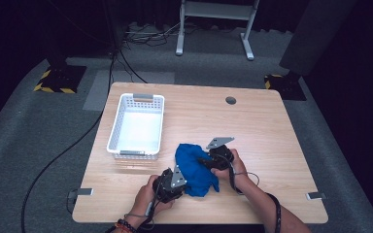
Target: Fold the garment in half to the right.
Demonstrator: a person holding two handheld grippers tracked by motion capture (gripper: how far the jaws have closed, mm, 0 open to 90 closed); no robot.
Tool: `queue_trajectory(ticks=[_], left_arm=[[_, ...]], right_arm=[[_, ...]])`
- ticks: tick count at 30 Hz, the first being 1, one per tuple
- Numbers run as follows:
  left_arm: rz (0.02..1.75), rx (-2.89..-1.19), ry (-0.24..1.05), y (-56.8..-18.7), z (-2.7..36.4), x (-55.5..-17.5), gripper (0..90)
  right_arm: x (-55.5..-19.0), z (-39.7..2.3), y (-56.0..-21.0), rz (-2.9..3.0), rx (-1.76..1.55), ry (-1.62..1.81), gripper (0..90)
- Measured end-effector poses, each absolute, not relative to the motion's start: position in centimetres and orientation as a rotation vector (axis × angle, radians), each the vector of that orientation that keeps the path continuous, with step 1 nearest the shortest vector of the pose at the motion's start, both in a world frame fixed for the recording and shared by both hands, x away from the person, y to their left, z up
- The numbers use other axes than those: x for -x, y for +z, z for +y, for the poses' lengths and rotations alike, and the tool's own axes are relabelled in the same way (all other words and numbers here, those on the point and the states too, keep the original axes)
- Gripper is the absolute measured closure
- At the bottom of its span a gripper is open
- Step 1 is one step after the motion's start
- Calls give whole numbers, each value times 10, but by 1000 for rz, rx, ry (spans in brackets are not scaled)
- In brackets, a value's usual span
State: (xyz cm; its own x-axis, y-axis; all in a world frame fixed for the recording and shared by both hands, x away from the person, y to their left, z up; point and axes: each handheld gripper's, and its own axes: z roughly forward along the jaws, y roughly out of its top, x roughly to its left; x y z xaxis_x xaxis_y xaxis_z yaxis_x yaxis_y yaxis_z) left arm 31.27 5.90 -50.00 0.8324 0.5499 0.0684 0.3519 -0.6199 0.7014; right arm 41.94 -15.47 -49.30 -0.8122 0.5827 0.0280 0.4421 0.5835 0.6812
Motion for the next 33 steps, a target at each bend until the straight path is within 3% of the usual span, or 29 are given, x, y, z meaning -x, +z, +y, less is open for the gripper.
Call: queue_trajectory(ticks=[12,17,33], left_arm=[[656,-2304,373,-500,58,-314,730],[660,-2304,389,-500,58,-312,730],[661,-2304,388,-500,60,-311,729]], right_arm=[[-421,-154,-493,2616,-859,1045,659],[-421,-159,-491,2593,-868,1041,409],[-420,-183,-472,2526,-861,1095,179]])
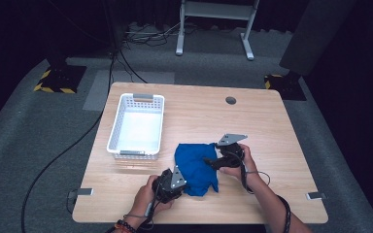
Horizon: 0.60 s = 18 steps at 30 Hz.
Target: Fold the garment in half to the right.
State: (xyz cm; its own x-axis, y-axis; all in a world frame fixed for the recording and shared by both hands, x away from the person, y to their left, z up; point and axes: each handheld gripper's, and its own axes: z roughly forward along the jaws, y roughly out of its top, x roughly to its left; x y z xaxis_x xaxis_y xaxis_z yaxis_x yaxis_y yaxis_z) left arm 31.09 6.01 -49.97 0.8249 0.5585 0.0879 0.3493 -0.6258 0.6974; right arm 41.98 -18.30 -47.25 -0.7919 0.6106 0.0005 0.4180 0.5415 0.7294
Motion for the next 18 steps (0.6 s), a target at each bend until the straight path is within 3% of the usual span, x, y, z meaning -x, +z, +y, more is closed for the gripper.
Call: queue_trajectory(ticks=[18], left_arm=[[645,-2311,372,-499,68,-313,729]], right_arm=[[-452,-150,-494,2644,-749,895,7]])
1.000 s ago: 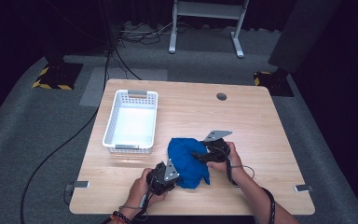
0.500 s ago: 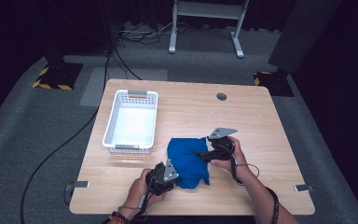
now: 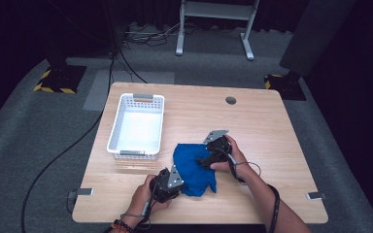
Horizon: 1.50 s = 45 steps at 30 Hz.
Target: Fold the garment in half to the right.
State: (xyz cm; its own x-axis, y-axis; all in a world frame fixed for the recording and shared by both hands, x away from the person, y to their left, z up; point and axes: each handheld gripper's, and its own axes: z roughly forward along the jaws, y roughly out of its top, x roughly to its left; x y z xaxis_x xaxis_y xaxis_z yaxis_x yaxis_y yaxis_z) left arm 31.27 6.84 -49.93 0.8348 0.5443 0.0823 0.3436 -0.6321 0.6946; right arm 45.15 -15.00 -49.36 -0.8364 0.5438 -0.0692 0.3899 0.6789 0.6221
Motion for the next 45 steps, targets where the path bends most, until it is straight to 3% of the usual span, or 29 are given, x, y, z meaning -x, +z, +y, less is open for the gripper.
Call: queue_trajectory(ticks=[4,7,8,13,16,27,45], left_arm=[[646,-2313,369,-499,70,-313,729],[645,-2314,370,-499,70,-314,729],[646,-2313,371,-499,70,-314,729],[662,-2306,377,-499,72,-315,729],[674,-2292,375,-500,74,-316,731],[669,-2264,359,-496,81,-318,731],[706,-2159,464,-474,97,-315,736]], right_arm=[[-459,-151,-496,2696,-780,906,7],[-461,-152,-496,2736,-785,928,62],[-461,-152,-495,2744,-771,931,107],[-449,-148,-487,2804,-704,966,541],[-444,-146,-486,2815,-689,974,652],[-433,-139,-479,2759,-683,984,682],[-431,-129,-459,2683,-724,1117,685]])
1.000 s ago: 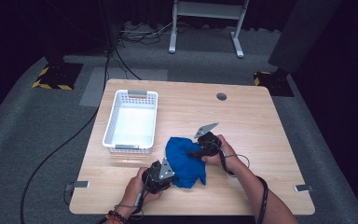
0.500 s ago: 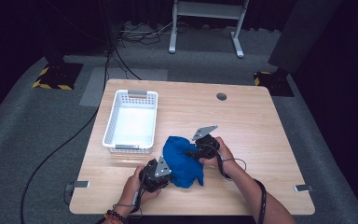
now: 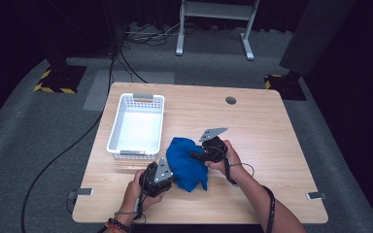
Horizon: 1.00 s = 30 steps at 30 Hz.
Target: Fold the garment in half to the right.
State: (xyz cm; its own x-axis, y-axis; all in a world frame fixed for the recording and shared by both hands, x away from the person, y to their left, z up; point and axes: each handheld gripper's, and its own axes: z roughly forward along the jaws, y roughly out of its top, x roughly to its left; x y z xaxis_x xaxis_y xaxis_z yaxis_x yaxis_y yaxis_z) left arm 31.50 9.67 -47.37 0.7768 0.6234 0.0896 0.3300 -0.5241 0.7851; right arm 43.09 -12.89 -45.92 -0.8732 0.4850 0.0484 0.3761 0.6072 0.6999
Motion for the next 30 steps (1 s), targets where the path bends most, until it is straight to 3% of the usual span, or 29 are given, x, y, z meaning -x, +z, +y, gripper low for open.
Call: queue_trajectory(ticks=[30], left_arm=[[736,-2080,547,-452,111,-312,736]], right_arm=[[-427,-115,-433,2627,-715,1119,684]])
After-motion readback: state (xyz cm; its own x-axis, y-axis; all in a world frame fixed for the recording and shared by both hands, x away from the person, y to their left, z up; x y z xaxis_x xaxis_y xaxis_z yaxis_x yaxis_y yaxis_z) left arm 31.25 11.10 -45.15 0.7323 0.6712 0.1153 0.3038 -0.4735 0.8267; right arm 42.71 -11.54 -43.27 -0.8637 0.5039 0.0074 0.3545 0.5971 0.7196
